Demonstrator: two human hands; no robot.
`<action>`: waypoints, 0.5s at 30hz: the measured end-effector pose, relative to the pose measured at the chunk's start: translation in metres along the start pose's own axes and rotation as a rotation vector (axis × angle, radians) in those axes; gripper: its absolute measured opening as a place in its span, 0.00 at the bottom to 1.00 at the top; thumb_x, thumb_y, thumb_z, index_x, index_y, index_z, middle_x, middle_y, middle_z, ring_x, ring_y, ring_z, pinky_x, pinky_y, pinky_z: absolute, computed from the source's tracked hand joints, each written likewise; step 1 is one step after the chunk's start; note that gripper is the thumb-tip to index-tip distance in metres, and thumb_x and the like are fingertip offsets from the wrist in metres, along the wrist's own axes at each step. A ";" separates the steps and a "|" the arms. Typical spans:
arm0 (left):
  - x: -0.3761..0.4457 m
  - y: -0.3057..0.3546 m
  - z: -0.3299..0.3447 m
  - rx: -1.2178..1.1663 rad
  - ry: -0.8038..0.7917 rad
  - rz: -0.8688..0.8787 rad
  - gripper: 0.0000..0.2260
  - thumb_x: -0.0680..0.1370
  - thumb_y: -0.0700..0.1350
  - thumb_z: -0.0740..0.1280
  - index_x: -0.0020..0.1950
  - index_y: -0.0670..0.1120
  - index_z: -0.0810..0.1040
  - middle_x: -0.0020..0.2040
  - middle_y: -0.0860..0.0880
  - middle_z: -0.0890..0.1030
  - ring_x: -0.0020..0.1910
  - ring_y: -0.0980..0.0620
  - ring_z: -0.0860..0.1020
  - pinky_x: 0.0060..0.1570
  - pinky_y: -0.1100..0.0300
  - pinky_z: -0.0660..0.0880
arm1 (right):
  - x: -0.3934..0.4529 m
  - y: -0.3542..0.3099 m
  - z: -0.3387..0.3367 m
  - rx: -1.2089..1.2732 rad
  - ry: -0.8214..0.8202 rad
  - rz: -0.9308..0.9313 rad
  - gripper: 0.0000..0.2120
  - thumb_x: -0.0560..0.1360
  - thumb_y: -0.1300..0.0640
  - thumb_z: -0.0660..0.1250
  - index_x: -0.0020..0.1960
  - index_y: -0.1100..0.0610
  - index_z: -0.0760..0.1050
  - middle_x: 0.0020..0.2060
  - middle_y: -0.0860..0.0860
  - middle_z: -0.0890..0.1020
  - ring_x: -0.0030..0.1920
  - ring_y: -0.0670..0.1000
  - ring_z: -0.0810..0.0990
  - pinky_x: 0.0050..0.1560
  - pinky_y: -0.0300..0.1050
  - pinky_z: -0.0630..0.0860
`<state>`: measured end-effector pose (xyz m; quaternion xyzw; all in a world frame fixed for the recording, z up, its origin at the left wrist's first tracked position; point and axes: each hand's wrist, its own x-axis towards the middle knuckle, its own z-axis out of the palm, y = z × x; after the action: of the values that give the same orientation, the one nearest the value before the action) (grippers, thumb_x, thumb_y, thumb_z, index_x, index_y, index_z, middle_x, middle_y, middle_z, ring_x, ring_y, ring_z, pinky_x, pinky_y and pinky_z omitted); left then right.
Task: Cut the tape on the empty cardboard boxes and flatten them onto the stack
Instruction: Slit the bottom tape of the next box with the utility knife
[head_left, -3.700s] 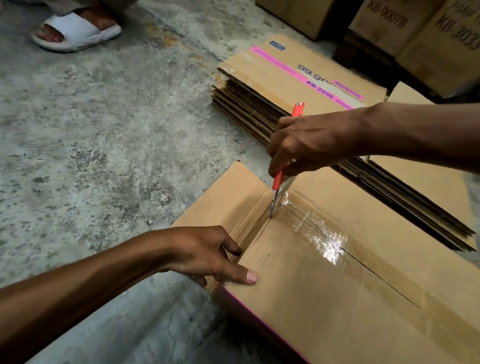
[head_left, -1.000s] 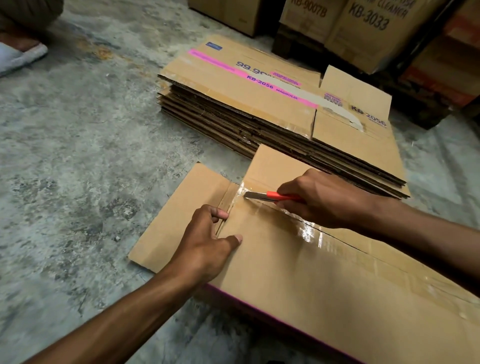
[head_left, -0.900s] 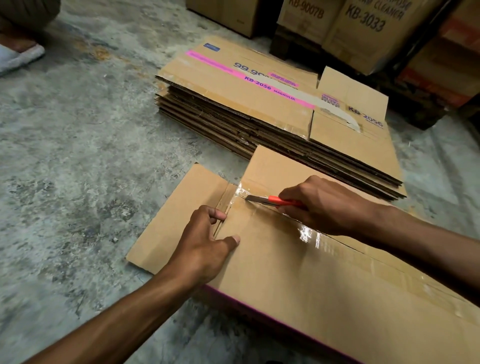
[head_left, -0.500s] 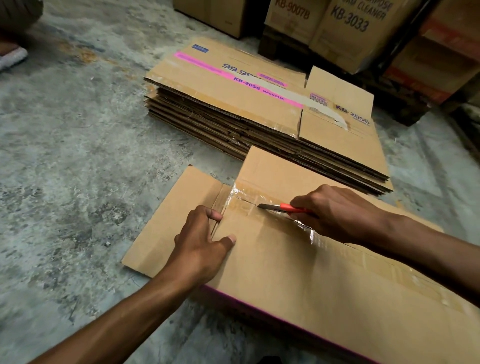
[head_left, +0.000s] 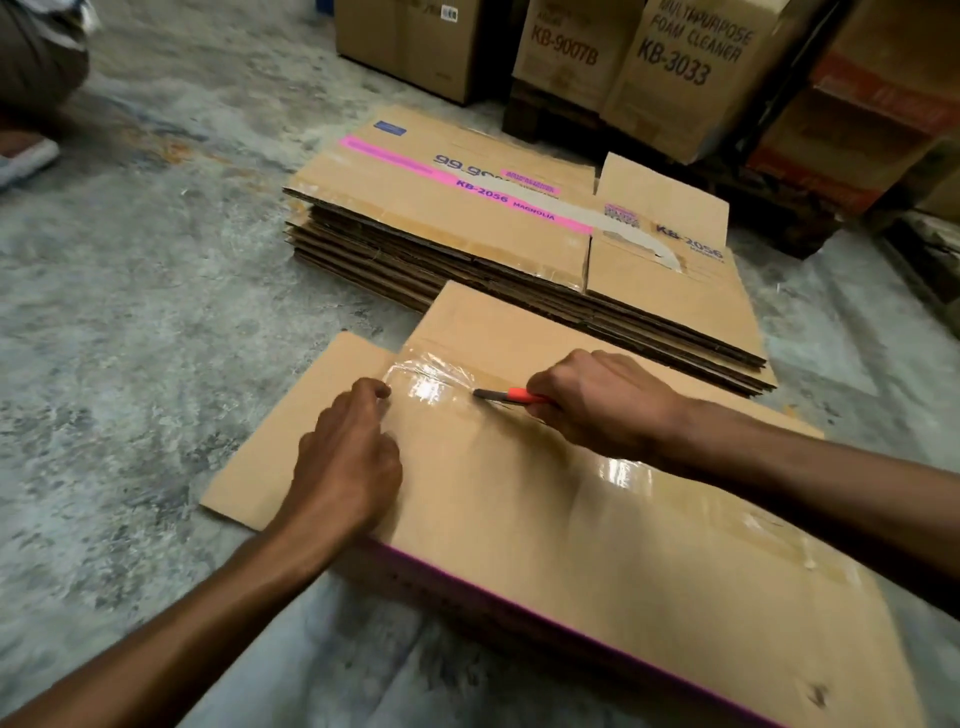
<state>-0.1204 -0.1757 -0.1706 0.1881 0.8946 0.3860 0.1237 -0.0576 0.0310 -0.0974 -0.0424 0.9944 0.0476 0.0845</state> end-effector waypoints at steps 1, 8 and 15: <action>0.007 -0.003 -0.003 0.090 0.027 -0.003 0.18 0.78 0.43 0.61 0.68 0.46 0.64 0.68 0.45 0.70 0.66 0.44 0.67 0.63 0.50 0.64 | 0.015 -0.006 -0.003 0.006 0.006 0.008 0.10 0.79 0.54 0.60 0.50 0.56 0.78 0.38 0.53 0.79 0.34 0.54 0.74 0.27 0.42 0.62; 0.029 -0.026 -0.010 0.407 0.164 0.064 0.15 0.80 0.52 0.54 0.64 0.47 0.68 0.63 0.43 0.72 0.64 0.43 0.68 0.66 0.47 0.58 | 0.069 -0.023 -0.010 0.045 0.018 0.073 0.11 0.78 0.54 0.62 0.55 0.56 0.78 0.39 0.52 0.77 0.36 0.54 0.74 0.27 0.41 0.63; 0.028 -0.026 -0.010 0.441 0.120 0.043 0.17 0.81 0.53 0.51 0.65 0.47 0.66 0.66 0.43 0.69 0.68 0.43 0.66 0.73 0.41 0.41 | 0.029 0.002 0.000 0.053 -0.032 0.076 0.11 0.78 0.52 0.62 0.56 0.53 0.78 0.43 0.52 0.81 0.39 0.54 0.77 0.34 0.43 0.69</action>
<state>-0.1551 -0.1864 -0.1851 0.2064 0.9588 0.1944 0.0179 -0.0862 0.0311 -0.1023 -0.0015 0.9947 0.0250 0.0998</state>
